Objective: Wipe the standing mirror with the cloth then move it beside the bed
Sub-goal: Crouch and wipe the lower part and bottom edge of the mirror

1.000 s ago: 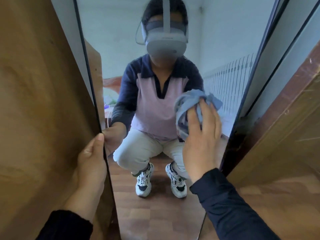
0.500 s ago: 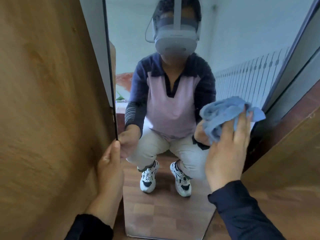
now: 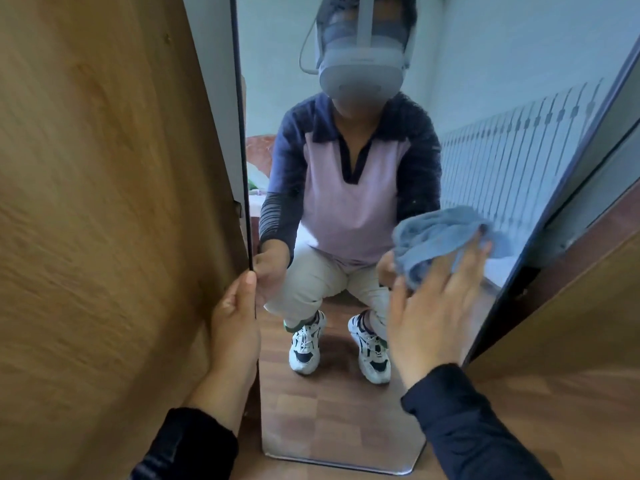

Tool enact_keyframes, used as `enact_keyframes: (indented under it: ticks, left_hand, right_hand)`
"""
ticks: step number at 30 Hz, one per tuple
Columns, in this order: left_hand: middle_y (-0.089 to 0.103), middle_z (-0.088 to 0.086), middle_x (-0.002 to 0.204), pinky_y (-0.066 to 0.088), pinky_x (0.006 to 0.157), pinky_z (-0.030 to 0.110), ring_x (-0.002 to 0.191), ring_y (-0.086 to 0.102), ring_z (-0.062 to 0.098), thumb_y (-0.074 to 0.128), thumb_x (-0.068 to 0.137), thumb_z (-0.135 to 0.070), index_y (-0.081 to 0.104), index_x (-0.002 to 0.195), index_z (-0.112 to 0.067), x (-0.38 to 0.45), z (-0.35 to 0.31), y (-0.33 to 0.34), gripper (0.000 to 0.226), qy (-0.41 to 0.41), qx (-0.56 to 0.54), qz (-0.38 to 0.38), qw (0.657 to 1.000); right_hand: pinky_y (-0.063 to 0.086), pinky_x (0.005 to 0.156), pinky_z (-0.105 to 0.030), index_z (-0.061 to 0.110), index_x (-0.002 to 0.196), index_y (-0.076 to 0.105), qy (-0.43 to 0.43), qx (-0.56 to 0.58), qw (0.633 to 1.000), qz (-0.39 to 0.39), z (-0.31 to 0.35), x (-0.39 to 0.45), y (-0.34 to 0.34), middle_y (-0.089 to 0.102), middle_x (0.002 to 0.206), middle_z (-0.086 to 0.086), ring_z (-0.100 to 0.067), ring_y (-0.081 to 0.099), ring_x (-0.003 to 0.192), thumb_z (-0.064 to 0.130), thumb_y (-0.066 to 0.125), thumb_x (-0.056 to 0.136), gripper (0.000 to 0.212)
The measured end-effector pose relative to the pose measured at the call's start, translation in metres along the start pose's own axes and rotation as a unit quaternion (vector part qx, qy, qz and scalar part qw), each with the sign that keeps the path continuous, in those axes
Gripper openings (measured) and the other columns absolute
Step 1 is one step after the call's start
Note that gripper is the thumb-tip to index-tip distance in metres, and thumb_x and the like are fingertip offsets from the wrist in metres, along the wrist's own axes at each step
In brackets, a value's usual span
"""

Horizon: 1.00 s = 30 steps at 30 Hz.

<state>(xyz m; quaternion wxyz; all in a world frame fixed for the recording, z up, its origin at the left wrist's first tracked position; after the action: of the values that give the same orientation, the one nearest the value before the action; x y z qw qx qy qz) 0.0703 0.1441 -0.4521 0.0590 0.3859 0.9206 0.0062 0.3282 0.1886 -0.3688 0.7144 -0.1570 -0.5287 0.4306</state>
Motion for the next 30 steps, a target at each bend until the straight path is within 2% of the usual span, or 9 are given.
enact_keyframes:
  ticks: [4, 6, 9, 13, 16, 20, 22, 25, 30]
  left_hand:
    - [0.071, -0.021, 0.102, 0.048, 0.105, 0.039, 0.106, 0.065, 0.005, 0.056, 0.09, -0.059, 0.071, 0.09, -0.048, 0.002, 0.008, -0.003, 0.019, -0.026, 0.009, 0.01, 1.0]
    - [0.074, -0.018, 0.103, 0.049, 0.105, 0.041, 0.108, 0.067, 0.008, 0.058, 0.077, -0.069, 0.072, 0.091, -0.055, 0.003, 0.012, -0.006, 0.025, -0.025, 0.002, 0.019, 0.999]
    - [0.073, -0.017, 0.105, 0.049, 0.104, 0.04, 0.109, 0.067, 0.009, 0.056, 0.076, -0.069, 0.072, 0.09, -0.057, 0.002, 0.013, -0.007, 0.024, -0.027, 0.012, 0.017, 0.999]
    - [0.071, -0.004, 0.112, 0.05, 0.097, 0.031, 0.108, 0.064, 0.012, 0.051, 0.098, -0.047, 0.069, 0.11, -0.031, -0.005, 0.006, -0.004, 0.026, -0.027, 0.021, -0.03, 0.999]
    - [0.07, -0.006, 0.11, 0.048, 0.099, 0.031, 0.109, 0.064, 0.012, 0.051, 0.1, -0.042, 0.068, 0.109, -0.029, -0.011, 0.005, -0.004, 0.023, -0.015, 0.021, -0.025, 0.999]
    - [0.073, -0.005, 0.119, 0.045, 0.108, 0.044, 0.116, 0.065, 0.012, 0.054, 0.092, -0.053, 0.071, 0.119, -0.026, -0.017, 0.02, -0.008, 0.042, -0.019, -0.005, 0.016, 1.0]
    - [0.073, -0.007, 0.118, 0.046, 0.107, 0.041, 0.115, 0.065, 0.01, 0.054, 0.096, -0.047, 0.071, 0.117, -0.028, -0.018, 0.027, -0.009, 0.033, -0.028, -0.012, 0.013, 0.999]
    - [0.072, -0.016, 0.105, 0.047, 0.1, 0.03, 0.108, 0.064, 0.003, 0.052, 0.101, -0.035, 0.07, 0.097, -0.037, -0.017, 0.032, -0.009, 0.018, -0.048, -0.012, 0.004, 0.999]
    - [0.066, -0.023, 0.105, 0.046, 0.101, 0.031, 0.105, 0.06, -0.001, 0.053, 0.099, -0.044, 0.066, 0.093, -0.044, -0.015, 0.039, -0.013, 0.014, -0.057, 0.011, -0.002, 0.998]
  right_hand:
    - [0.017, 0.123, -0.057, -0.006, 0.152, 0.028, -0.202, -0.076, 0.975, 0.061, 0.013, -0.026, 0.024, 0.009, 0.165, -0.024, -0.041, 0.004, 0.154, 0.0, 0.067, 0.08, 0.082]
    - [0.017, 0.122, -0.06, -0.001, 0.149, 0.032, -0.227, -0.093, 0.968, 0.059, -0.005, -0.02, 0.017, 0.007, 0.166, -0.014, -0.035, 0.005, 0.155, -0.007, 0.062, 0.077, 0.079]
    - [0.015, 0.122, -0.06, -0.003, 0.142, 0.042, -0.13, -0.093, 0.987, 0.026, -0.033, -0.006, -0.002, 0.012, 0.166, -0.014, -0.033, 0.007, 0.155, -0.014, 0.066, 0.072, 0.074]
    - [0.02, 0.123, -0.055, -0.003, 0.15, 0.032, -0.034, 0.002, 0.999, -0.008, -0.007, 0.001, -0.001, 0.01, 0.166, -0.018, -0.037, 0.002, 0.155, -0.016, 0.059, 0.08, 0.076]
    - [0.024, 0.121, -0.058, 0.006, 0.154, 0.025, -0.152, 0.026, 0.988, 0.022, 0.045, -0.007, 0.019, 0.01, 0.167, -0.015, -0.035, -0.002, 0.155, -0.015, 0.055, 0.078, 0.084]
    - [0.013, 0.124, -0.052, 0.008, 0.155, 0.032, -0.287, 0.01, 0.955, 0.071, 0.081, -0.024, 0.037, 0.024, 0.164, -0.015, -0.035, 0.016, 0.153, 0.007, 0.04, 0.092, 0.063]
    - [0.014, 0.122, -0.058, 0.008, 0.155, 0.032, -0.324, -0.031, 0.943, 0.071, 0.071, -0.022, 0.033, 0.025, 0.164, -0.013, -0.034, 0.018, 0.153, 0.008, 0.041, 0.091, 0.065]
    - [0.012, 0.121, -0.064, 0.009, 0.155, 0.03, -0.254, -0.062, 0.964, 0.042, 0.034, -0.005, 0.017, 0.022, 0.165, -0.011, -0.032, 0.012, 0.154, -0.007, 0.061, 0.077, 0.085]
    - [0.017, 0.122, -0.061, 0.0, 0.151, 0.038, -0.146, -0.005, 0.989, -0.013, 0.042, -0.002, 0.011, 0.023, 0.164, -0.019, -0.04, 0.012, 0.153, -0.011, 0.053, 0.087, 0.067]
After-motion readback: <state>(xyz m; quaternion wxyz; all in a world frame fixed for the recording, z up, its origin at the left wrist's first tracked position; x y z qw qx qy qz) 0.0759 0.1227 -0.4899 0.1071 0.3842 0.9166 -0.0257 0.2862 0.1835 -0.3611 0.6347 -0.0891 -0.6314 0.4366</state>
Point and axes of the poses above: each hand's wrist, its own x-axis towards the middle knuckle, its own y-axis out of the palm, z = x × y, the point moved 6 cm from there along x, towards the middle knuckle
